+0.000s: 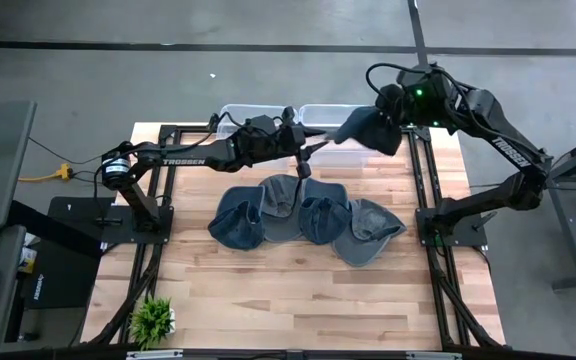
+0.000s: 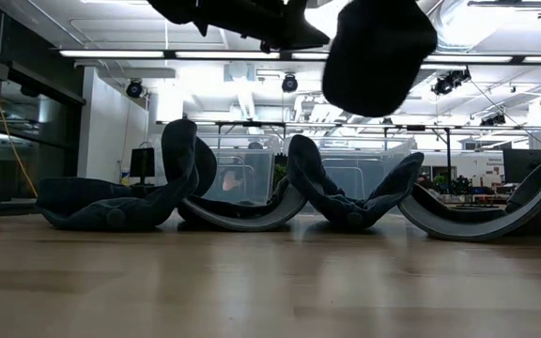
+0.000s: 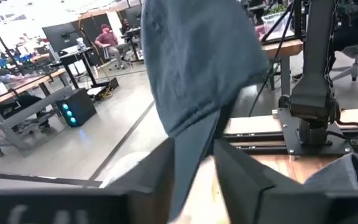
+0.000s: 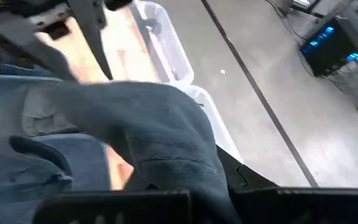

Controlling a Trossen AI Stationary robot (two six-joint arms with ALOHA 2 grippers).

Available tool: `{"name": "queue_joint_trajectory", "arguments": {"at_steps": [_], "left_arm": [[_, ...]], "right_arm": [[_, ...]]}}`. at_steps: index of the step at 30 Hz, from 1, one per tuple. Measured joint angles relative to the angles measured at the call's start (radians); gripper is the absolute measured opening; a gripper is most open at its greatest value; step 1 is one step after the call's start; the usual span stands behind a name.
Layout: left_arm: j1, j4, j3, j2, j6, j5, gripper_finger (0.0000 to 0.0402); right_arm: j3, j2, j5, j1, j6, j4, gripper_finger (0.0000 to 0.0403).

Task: Pick & Place hat
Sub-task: Put the bottom blue cap into the right transparent bin

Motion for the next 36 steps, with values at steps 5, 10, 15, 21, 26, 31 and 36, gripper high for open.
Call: {"name": "queue_joint_trajectory", "arguments": {"at_steps": [5,10,15,21,26,31,36], "left_arm": [[0.0,-0.043,0.0,-0.045,0.023,-0.033,0.0205],[0.0,-0.092,0.003,-0.099,0.025,-0.283,0.0232],[0.0,-0.112,0.002,-0.139,0.021,-0.47,0.0233],[0.0,-0.147,0.002,-0.154,0.016,-0.55,0.0233],[0.0,-0.205,0.002,-0.154,0.009,-0.605,0.0233],[0.0,-0.209,0.002,-0.154,-0.01,-0.66,0.0233],[0.0,-0.204,0.002,-0.154,-0.061,-0.689,0.0233]], "right_arm": [[0.0,0.0,0.076,0.0,0.048,-0.002,0.0002],[0.0,0.006,0.104,-0.023,0.141,0.029,0.0001],[0.0,0.038,0.091,-0.095,0.281,0.055,0.0001],[-0.001,0.106,0.011,-0.225,0.396,0.088,0.0001],[-0.001,0.146,-0.106,-0.338,0.492,0.11,0.0001],[-0.001,0.161,-0.189,-0.386,0.568,0.106,0.0001],[-0.001,0.158,-0.182,-0.387,0.641,0.105,0.0]]}}
